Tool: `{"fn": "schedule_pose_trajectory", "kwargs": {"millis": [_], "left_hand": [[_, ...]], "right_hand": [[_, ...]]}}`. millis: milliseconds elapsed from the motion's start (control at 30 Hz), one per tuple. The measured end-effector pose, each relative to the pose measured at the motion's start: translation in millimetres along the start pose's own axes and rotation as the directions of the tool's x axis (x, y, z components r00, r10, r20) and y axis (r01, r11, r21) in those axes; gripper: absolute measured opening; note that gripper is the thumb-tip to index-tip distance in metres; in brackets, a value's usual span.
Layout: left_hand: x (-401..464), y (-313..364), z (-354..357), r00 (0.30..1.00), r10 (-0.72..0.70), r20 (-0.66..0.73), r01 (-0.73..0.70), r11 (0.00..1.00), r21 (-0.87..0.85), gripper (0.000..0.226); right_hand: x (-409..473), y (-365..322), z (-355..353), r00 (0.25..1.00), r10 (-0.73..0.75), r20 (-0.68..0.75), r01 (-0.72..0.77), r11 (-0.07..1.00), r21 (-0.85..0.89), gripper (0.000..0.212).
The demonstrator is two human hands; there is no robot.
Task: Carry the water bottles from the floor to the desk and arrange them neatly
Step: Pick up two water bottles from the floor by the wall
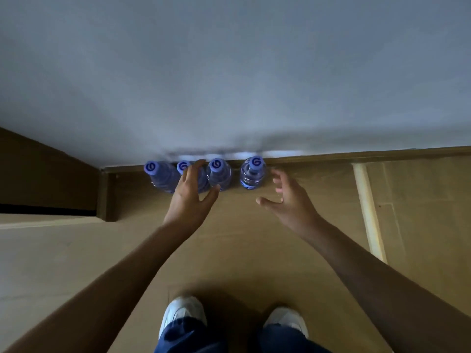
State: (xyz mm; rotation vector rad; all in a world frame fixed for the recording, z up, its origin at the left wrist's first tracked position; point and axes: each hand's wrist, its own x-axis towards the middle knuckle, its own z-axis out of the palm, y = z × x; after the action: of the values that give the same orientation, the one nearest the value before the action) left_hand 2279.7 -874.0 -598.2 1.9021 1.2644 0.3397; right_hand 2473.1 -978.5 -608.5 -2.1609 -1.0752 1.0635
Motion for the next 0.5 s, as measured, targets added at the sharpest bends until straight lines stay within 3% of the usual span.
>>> {"fn": "schedule_pose_trajectory", "kwargs": {"millis": [133,233,400,500], "left_hand": [[35,-27,32,0.998,0.061,-0.021,-0.061,0.998,-0.012,0.068],[53,-40,48,0.998,0.006,-0.057,-0.013,0.992,-0.127,0.073],[62,-51,68,0.994,-0.013,-0.104,-0.015,0.964,-0.266,0.058],[60,-55,71,0.993,0.065,-0.102,-0.087,0.969,-0.233,0.054]], "right_hand": [[51,30,18,0.992,-0.111,-0.068,0.115,0.991,0.061,0.061],[79,45,29,0.98,-0.192,-0.051,0.195,0.98,0.048,0.076],[107,57,46,0.948,-0.31,-0.07,0.315,0.946,0.074,0.058],[111,64,52,0.942,-0.316,-0.112,0.326,0.941,0.089,0.057]]}}
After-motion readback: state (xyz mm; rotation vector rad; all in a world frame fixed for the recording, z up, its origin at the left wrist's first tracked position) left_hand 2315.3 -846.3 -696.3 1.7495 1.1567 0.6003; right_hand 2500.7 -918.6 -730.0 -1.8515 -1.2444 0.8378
